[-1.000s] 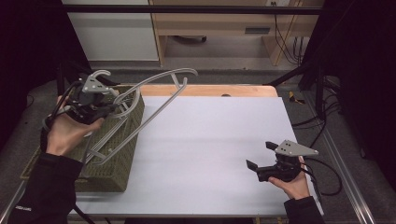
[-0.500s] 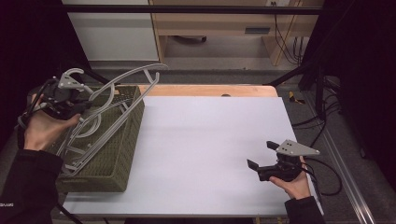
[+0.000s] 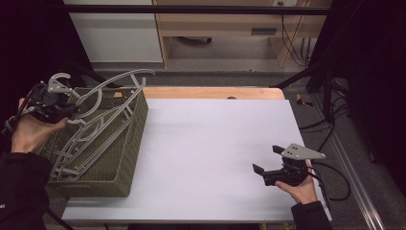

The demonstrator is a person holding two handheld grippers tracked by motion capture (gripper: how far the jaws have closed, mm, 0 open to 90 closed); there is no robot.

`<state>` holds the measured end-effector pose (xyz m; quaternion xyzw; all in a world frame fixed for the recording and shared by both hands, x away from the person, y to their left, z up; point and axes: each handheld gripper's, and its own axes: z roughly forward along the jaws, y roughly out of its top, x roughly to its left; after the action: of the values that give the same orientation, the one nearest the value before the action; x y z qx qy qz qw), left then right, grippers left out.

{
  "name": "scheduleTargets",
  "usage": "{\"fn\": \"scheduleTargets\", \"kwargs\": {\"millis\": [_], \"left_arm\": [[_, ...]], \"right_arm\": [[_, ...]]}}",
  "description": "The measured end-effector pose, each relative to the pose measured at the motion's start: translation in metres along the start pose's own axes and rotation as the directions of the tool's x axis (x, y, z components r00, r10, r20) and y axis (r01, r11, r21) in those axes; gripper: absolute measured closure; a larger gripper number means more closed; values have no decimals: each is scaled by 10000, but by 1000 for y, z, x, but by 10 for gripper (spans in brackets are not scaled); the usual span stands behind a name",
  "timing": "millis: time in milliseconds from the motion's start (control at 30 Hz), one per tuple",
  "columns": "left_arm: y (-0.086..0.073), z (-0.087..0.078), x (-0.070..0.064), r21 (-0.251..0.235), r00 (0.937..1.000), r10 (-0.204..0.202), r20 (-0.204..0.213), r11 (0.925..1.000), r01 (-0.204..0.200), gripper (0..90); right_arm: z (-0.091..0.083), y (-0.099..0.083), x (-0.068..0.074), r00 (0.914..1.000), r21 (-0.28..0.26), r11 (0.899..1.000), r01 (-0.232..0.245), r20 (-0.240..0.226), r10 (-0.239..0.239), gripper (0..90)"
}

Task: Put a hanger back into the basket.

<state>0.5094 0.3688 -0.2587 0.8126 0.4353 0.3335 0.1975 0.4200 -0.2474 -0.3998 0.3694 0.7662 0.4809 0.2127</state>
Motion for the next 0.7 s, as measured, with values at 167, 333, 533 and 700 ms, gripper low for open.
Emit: {"fn": "scheduleTargets", "kwargs": {"millis": [167,333,533,700], "left_arm": [[-11,7,6,181,9998,-170,-97,9997,172,830],[-20,14,9,480,9994,-213,-269,9986,225,829],[-30,21,13,783,9986,-286,-446,9964,320,829],[-37,27,17,1159,9974,-244,-681,9927,322,829]], "right_arm": [[1,0,0,10000,29,10000,31,-18,-31,23],[1,0,0,10000,50,10000,31,-4,-31,23],[1,-1,0,10000,68,10000,28,-4,-28,23],[2,-1,1,10000,74,10000,29,-11,-28,24]]}}
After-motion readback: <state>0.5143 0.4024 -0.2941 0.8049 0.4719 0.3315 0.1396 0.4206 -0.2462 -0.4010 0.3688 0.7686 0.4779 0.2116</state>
